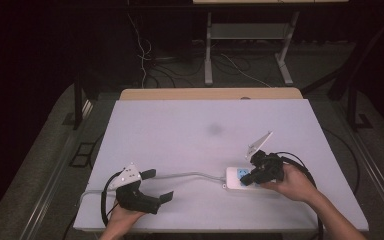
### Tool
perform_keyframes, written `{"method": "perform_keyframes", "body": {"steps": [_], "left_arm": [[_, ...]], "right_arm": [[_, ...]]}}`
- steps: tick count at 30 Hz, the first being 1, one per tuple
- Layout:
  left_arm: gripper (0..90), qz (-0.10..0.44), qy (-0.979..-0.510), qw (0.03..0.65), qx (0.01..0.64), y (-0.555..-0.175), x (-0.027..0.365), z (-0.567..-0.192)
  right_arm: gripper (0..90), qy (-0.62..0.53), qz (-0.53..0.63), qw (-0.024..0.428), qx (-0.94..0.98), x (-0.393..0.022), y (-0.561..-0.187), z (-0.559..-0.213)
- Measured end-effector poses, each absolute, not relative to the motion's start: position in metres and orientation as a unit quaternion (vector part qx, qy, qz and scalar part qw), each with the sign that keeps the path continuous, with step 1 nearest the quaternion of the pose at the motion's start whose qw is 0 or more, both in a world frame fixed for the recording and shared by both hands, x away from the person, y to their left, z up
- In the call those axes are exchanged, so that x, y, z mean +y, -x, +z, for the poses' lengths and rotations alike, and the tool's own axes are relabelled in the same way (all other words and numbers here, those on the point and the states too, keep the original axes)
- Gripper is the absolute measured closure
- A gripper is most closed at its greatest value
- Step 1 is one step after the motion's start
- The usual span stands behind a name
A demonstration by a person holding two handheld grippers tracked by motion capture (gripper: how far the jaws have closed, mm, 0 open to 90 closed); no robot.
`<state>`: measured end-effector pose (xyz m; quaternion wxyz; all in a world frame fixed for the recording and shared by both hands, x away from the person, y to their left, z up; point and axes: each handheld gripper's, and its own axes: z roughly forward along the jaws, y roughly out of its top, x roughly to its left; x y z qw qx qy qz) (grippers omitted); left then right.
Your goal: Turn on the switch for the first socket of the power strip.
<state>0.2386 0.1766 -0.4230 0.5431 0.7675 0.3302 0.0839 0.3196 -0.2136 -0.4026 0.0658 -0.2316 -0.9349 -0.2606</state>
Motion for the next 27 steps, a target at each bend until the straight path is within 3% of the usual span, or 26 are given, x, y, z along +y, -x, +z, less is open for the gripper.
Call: {"method": "perform_keyframes", "body": {"steps": [27], "left_arm": [[0.0,0.082,-0.773,0.538,0.326,-0.2398,0.1721,-0.4244]], "right_arm": [[90.0,0.238,-0.245,0.053,-0.939,-0.2128,-0.3168,-0.4036]]}}
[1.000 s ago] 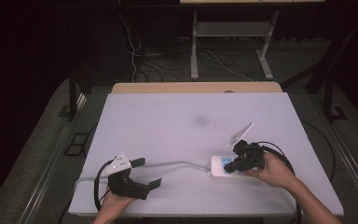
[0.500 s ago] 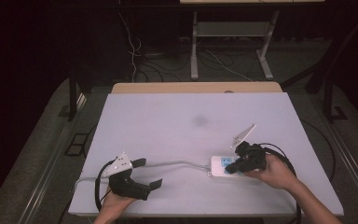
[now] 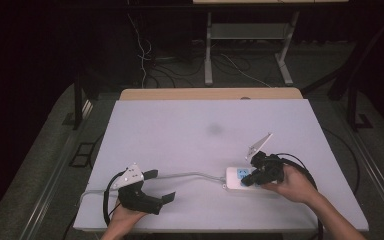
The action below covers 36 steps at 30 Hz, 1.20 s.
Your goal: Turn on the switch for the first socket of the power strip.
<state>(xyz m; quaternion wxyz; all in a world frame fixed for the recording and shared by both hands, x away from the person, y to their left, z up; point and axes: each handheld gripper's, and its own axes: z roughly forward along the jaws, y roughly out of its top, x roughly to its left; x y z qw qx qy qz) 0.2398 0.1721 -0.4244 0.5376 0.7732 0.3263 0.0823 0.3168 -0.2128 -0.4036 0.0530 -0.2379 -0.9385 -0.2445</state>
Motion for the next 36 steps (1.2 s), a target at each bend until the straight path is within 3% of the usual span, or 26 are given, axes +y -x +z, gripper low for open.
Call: {"method": "perform_keyframes", "body": {"steps": [14,36], "left_arm": [[0.0,0.082,-0.775,0.537,0.323,-0.240,0.171,-0.424],[0.0,0.083,-0.771,0.538,0.329,-0.241,0.175,-0.425]], "right_arm": [[90.0,0.226,-0.206,0.034,-0.951,-0.200,-0.315,-0.400],[90.0,0.215,-0.223,0.046,-0.950,-0.204,-0.318,-0.399]]}}
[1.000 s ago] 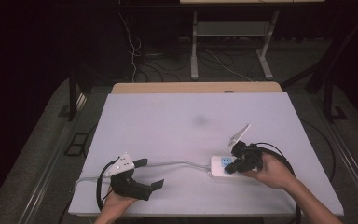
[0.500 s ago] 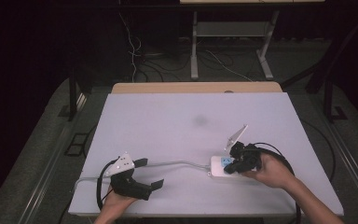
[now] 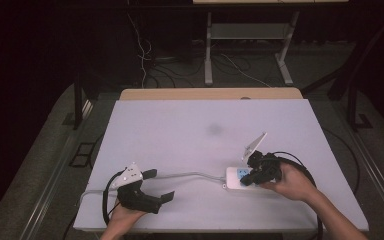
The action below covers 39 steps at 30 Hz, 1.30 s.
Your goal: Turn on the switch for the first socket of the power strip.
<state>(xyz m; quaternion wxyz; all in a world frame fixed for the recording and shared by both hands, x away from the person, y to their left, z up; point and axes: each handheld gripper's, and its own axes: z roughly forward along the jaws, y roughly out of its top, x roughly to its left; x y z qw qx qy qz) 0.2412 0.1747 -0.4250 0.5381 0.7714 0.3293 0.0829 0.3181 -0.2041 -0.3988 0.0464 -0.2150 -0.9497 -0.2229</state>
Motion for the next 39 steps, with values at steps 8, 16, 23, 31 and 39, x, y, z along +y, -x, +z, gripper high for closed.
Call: {"method": "perform_keyframes", "body": {"steps": [8,16,23,31,39], "left_arm": [[0.0,0.083,-0.774,0.536,0.327,-0.240,0.174,-0.425],[0.0,0.083,-0.773,0.537,0.328,-0.240,0.174,-0.425],[0.0,0.084,-0.773,0.537,0.328,-0.240,0.174,-0.424],[0.0,0.084,-0.772,0.538,0.329,-0.240,0.174,-0.425],[0.0,0.084,-0.771,0.539,0.330,-0.240,0.174,-0.424]], "right_arm": [[90.0,0.214,-0.238,0.043,-0.946,-0.205,-0.316,-0.394],[90.0,0.223,-0.261,0.034,-0.939,-0.213,-0.317,-0.385],[90.0,0.236,-0.288,0.024,-0.928,-0.227,-0.318,-0.376],[89.7,0.257,-0.310,0.014,-0.915,-0.243,-0.317,-0.367],[84.1,0.279,-0.331,0.001,-0.901,-0.259,-0.315,-0.359]]}}
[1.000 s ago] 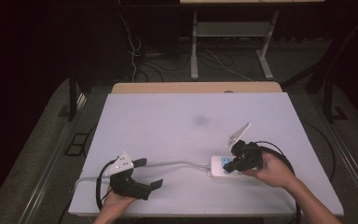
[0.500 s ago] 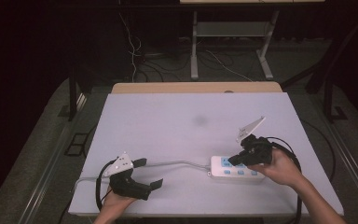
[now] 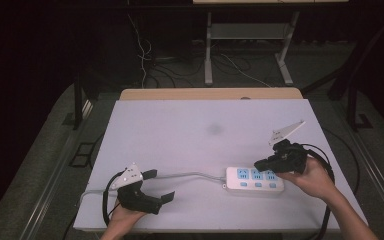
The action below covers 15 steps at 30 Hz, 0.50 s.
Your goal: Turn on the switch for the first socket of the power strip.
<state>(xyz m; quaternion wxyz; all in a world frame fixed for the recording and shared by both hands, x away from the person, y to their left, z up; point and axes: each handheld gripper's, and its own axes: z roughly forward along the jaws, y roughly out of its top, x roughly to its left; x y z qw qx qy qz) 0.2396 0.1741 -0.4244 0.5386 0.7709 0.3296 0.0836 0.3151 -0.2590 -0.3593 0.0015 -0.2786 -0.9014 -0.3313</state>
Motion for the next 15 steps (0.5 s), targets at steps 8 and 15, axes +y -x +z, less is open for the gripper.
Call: {"method": "perform_keyframes", "body": {"steps": [8,15], "left_arm": [[0.0,0.085,-0.770,0.540,0.331,-0.240,0.175,-0.424],[0.0,0.085,-0.769,0.540,0.331,-0.240,0.175,-0.424]], "right_arm": [[67.7,0.302,-0.352,-0.016,-0.886,-0.275,-0.310,-0.356],[43.4,0.328,-0.365,-0.042,-0.870,-0.287,-0.302,-0.359]]}}
